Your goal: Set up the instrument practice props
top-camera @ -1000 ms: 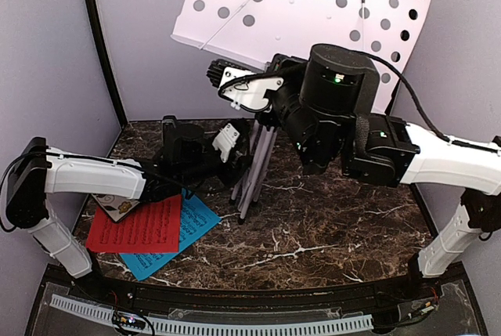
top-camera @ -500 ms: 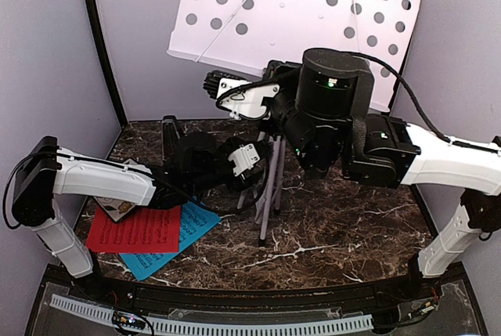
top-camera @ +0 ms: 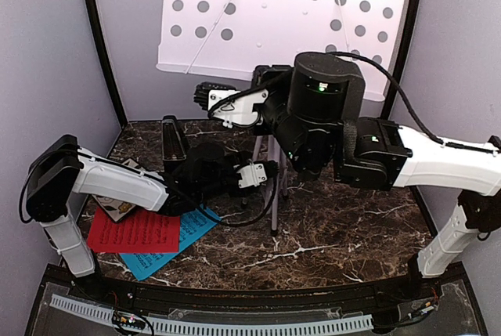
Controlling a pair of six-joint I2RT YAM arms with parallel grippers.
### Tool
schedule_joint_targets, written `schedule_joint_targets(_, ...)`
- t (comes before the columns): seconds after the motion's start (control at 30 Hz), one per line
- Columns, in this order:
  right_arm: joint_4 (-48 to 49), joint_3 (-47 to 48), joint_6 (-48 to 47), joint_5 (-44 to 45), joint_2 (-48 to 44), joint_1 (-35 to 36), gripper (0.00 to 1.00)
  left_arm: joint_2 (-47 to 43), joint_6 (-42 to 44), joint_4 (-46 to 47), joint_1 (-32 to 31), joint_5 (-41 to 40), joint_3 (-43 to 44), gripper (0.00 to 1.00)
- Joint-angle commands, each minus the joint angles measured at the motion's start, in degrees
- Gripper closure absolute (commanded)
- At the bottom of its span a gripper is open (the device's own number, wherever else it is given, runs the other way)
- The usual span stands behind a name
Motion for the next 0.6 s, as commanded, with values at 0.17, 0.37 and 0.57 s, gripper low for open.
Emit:
schedule_joint_targets(0.17,12.4,3.4,1.0,-7.1,-2.4,0.6,1.0,0.7,-0.7,0.6,0.2,3.7,-2.0,0.31)
schedule_joint_targets(0.37,14.7,1.3,-1.4,-6.1,-1.8,0.7,1.0,-0.2,-2.7,1.7,0.2,4.1,-3.9,0.28)
schedule_joint_targets(0.57,16.0,1.0,-2.0,-5.9,-1.3,0.8,1.0,-0.7,-3.3,1.3,0.2,5.0,-3.8,0.37)
